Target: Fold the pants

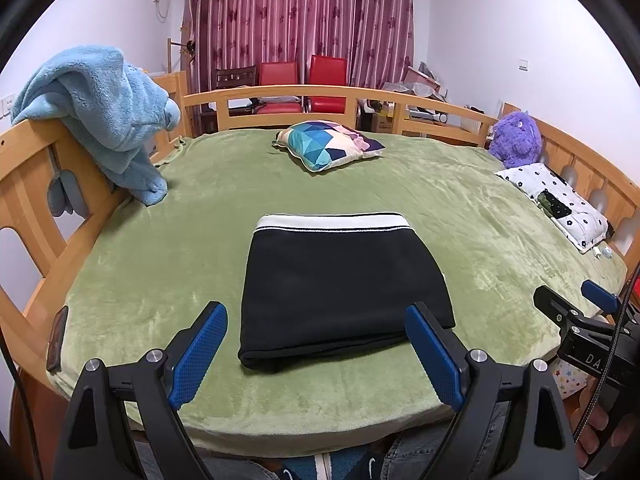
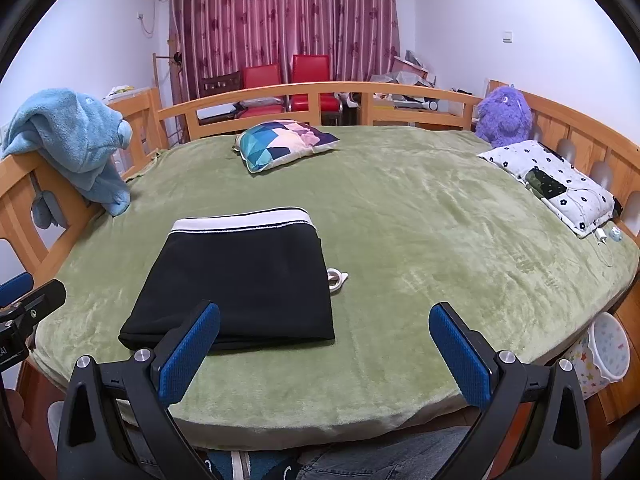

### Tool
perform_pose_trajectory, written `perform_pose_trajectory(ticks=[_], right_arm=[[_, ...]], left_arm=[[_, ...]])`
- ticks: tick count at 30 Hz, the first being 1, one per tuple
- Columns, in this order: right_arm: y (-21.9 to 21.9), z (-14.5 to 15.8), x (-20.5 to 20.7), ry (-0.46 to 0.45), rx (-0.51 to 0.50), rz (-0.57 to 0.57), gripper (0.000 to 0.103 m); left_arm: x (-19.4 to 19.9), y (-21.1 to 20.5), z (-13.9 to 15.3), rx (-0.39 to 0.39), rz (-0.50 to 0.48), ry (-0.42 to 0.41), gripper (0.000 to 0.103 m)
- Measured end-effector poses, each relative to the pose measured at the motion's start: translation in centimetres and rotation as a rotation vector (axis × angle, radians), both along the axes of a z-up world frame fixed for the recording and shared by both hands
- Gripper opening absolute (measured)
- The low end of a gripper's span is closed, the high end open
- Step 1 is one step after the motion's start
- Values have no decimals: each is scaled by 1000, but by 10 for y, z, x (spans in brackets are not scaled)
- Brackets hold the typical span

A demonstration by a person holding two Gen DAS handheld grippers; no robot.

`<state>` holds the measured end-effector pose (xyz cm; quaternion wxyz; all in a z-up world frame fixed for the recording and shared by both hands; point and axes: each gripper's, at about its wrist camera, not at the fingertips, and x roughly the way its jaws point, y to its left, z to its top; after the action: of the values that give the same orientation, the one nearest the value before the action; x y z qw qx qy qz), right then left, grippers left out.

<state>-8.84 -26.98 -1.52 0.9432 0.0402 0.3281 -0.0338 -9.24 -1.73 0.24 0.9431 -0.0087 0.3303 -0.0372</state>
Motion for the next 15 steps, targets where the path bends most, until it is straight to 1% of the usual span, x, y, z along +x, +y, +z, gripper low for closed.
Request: perform_pose_trajectory(ticks=[15], right_arm=[[2, 2, -1, -3, -7, 1, 102]], left_arm=[[1, 2, 0, -1, 5, -2, 90]])
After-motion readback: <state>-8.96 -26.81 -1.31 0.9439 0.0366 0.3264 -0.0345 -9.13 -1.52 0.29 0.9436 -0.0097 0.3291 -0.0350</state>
